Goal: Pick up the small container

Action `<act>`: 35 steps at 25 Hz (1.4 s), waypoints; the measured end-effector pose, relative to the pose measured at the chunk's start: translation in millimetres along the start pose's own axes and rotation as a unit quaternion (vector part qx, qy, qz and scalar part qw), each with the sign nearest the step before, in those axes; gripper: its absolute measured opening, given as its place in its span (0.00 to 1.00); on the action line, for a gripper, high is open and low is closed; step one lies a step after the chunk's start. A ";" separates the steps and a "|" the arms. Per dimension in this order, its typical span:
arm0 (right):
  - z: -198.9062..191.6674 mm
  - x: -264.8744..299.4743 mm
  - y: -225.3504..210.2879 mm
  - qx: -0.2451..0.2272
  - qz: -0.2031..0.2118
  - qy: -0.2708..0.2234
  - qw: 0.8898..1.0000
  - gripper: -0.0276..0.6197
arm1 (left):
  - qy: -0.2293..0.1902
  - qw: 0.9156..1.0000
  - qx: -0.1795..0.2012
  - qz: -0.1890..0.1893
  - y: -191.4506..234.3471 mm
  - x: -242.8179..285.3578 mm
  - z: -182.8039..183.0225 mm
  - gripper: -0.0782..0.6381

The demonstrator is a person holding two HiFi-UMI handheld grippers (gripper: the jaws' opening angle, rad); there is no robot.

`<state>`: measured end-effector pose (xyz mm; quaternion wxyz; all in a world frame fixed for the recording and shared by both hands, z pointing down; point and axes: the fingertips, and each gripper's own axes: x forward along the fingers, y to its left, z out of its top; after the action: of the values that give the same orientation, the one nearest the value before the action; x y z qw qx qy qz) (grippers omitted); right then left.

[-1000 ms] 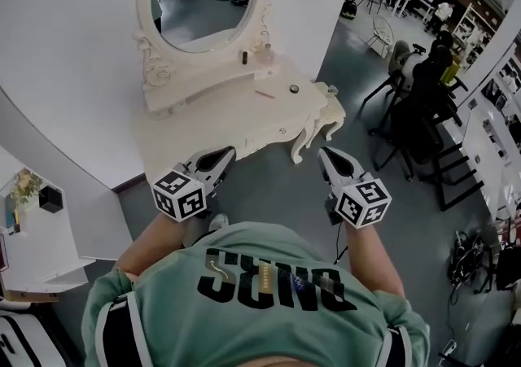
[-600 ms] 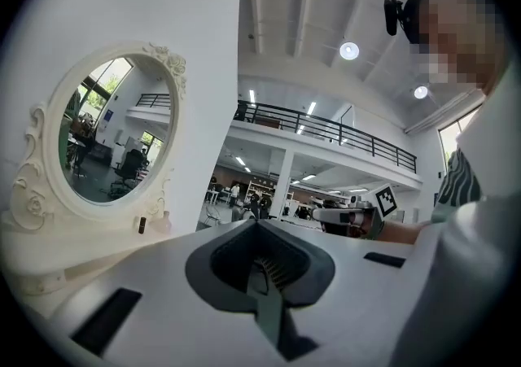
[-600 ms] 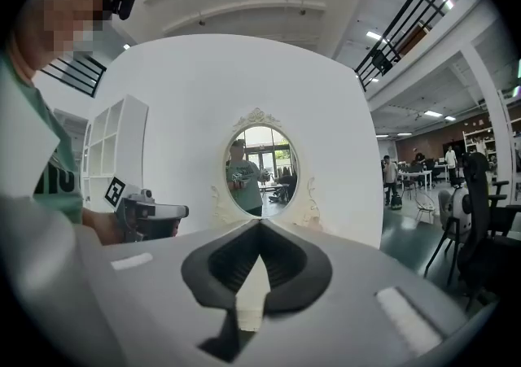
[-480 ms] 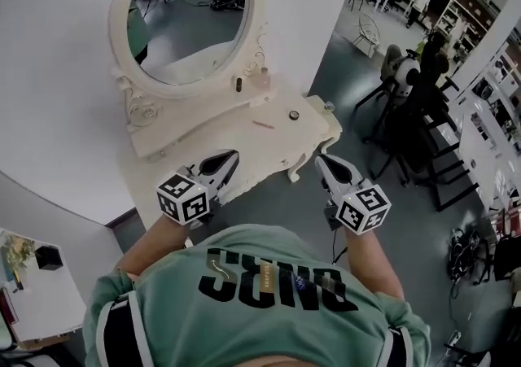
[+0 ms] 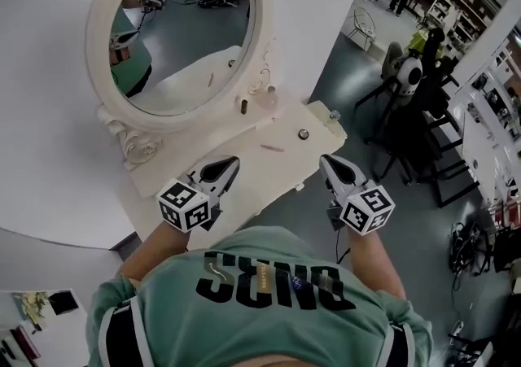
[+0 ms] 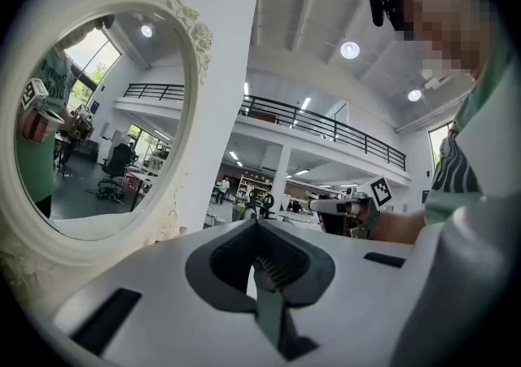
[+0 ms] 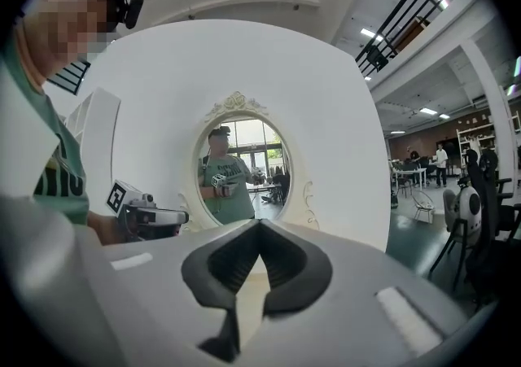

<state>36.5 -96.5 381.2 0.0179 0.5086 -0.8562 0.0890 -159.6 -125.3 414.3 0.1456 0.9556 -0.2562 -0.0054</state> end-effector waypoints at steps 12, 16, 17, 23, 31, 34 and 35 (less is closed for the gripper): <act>-3.4 39.3 -66.3 0.023 0.047 0.016 0.999 0.06 | 0.020 0.998 -0.012 0.051 25.6 54.8 -9.6 0.12; 0.8 46.4 -118.8 0.009 0.081 0.009 0.997 0.06 | 0.017 0.996 -0.001 0.090 28.9 106.5 -8.4 0.12; 0.0 46.3 -132.3 0.003 0.090 0.012 0.996 0.06 | 0.015 0.995 -0.003 0.102 27.8 119.1 -8.2 0.12; -0.8 48.1 -197.3 0.004 0.116 0.019 0.993 0.06 | 0.007 0.990 -0.017 0.141 20.9 171.4 -3.7 0.12; -10.9 78.1 -206.1 0.018 0.105 0.013 0.994 0.06 | 0.035 0.990 -0.016 0.133 52.6 190.1 -17.5 0.12; -15.5 86.3 -200.5 0.024 0.097 0.020 0.995 0.06 | 0.043 0.992 -0.013 0.121 64.1 195.7 -19.1 0.12; -17.3 87.7 -198.5 0.025 0.096 0.024 0.995 0.06 | 0.044 0.992 -0.012 0.120 67.9 197.0 -18.9 0.12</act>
<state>166.7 -262.3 435.5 0.0169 0.4224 -0.8978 0.1233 -20.0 -273.0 464.2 0.1676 0.9156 -0.3620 0.0516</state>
